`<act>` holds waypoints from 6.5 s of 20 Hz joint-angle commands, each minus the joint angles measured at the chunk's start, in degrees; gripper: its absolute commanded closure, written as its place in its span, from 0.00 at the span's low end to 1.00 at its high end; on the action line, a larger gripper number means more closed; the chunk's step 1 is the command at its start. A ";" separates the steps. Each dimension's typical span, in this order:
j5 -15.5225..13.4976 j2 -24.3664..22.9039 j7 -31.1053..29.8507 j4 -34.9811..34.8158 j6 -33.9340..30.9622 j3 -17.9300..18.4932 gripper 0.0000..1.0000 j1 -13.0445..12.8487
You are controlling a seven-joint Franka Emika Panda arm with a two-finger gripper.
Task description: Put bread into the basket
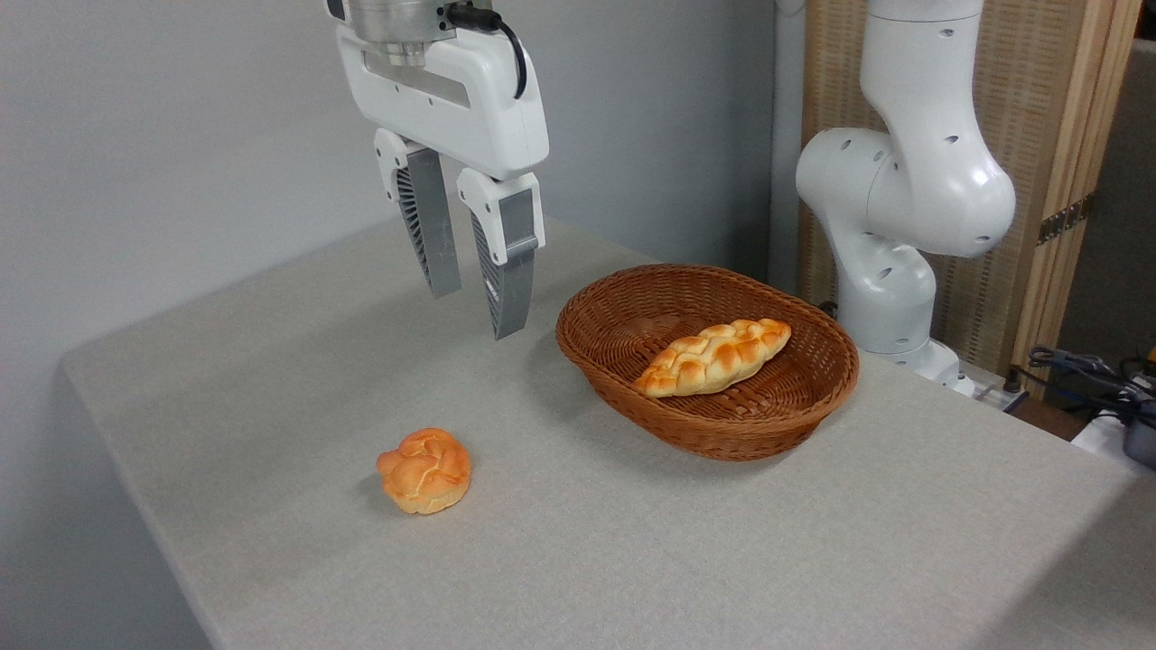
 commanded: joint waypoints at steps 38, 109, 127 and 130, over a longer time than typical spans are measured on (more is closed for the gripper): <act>1.89 5.14 0.92 -24.52 35.25 0.44 0.00 -12.28; 3.49 -19.11 15.78 -38.85 1.24 6.24 0.11 -17.11; -2.48 -6.82 10.59 -8.30 -4.19 17.66 0.00 -16.41; -4.95 -2.94 10.41 -2.38 -4.38 19.95 0.00 -16.41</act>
